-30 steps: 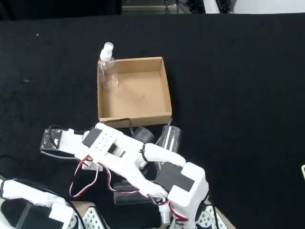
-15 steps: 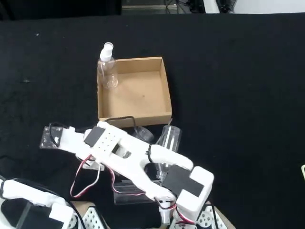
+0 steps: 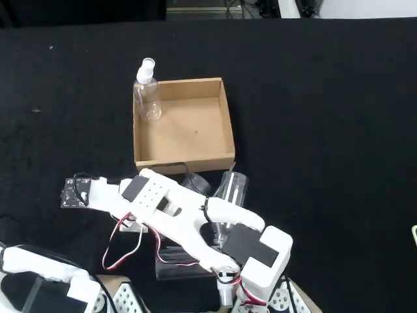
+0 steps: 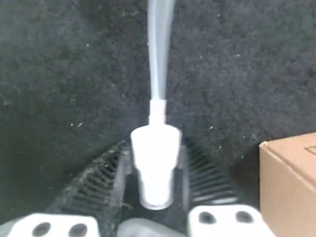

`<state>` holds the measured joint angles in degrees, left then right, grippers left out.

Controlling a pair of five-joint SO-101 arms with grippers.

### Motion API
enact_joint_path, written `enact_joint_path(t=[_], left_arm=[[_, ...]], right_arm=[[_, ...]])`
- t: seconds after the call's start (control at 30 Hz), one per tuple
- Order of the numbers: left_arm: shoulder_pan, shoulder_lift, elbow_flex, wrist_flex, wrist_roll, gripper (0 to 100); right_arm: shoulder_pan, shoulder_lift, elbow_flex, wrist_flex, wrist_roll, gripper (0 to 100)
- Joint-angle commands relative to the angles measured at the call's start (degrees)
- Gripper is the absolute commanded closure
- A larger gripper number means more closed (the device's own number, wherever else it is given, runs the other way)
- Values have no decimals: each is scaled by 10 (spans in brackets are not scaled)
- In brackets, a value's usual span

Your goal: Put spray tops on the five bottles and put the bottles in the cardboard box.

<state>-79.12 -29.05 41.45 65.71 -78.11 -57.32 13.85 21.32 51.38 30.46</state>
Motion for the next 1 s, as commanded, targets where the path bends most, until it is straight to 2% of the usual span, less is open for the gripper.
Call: enact_joint_path(t=[0.0,0.17,0.27,0.47,0.6,0.77,0.87,0.97], left_arm=[[-4,-23,-7,-4,-12,970],[15,-24,-9,-3,-4,970],[41,-40,-9,-3,41,970],[160,-142,18,40,153,970],[266,-267,39,91,211,970],[444,-394,52,100,365,971],[566,-419,48,112,454,971],[677,-422,52,90,517,971]], right_arm=[[14,-22,-24,11,-23,989],[53,-147,-45,81,-70,988],[85,-224,-46,126,-81,988],[139,-362,-68,277,-82,988],[215,-432,-122,389,-67,988],[347,-469,-204,494,81,988],[458,-479,-225,497,184,988],[550,-481,-232,495,314,988]])
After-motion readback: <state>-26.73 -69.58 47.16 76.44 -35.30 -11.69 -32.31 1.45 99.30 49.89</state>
